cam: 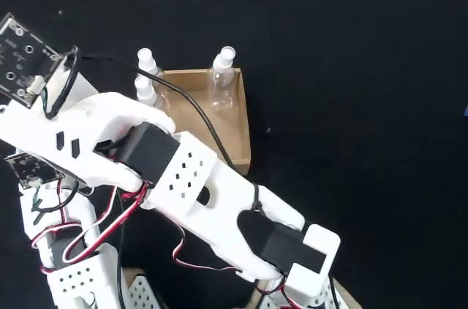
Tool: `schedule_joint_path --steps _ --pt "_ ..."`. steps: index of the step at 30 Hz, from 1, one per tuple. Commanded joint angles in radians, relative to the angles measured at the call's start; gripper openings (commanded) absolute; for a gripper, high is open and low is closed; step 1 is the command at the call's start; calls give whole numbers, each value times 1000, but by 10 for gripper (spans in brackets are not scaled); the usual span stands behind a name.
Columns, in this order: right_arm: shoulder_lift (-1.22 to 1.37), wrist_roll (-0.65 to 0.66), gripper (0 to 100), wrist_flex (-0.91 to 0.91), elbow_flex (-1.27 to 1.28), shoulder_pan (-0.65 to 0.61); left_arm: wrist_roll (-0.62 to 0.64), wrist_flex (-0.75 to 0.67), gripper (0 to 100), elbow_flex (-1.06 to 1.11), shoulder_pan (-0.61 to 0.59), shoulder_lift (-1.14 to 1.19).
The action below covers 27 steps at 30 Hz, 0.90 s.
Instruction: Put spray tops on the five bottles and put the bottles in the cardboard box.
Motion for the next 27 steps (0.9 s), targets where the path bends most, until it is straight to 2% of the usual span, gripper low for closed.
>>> schedule_joint_path --steps 1,4,14,18,22,27 --pt "-130 -5 173 204 -130 2 3 0 30 12 8 -12" --pt "-199 -5 173 377 -189 60 3 -2 30 12 10 -14" --pt "-384 5 177 741 -209 454 11 3 30 10 8 -14" --pt "-456 5 177 855 -208 646 12 -60 29 -18 22 -14" --pt "-510 5 177 961 -205 838 5 -58 29 -139 73 -12" --pt "-573 5 177 953 -107 997 5 106 30 -430 173 -3"
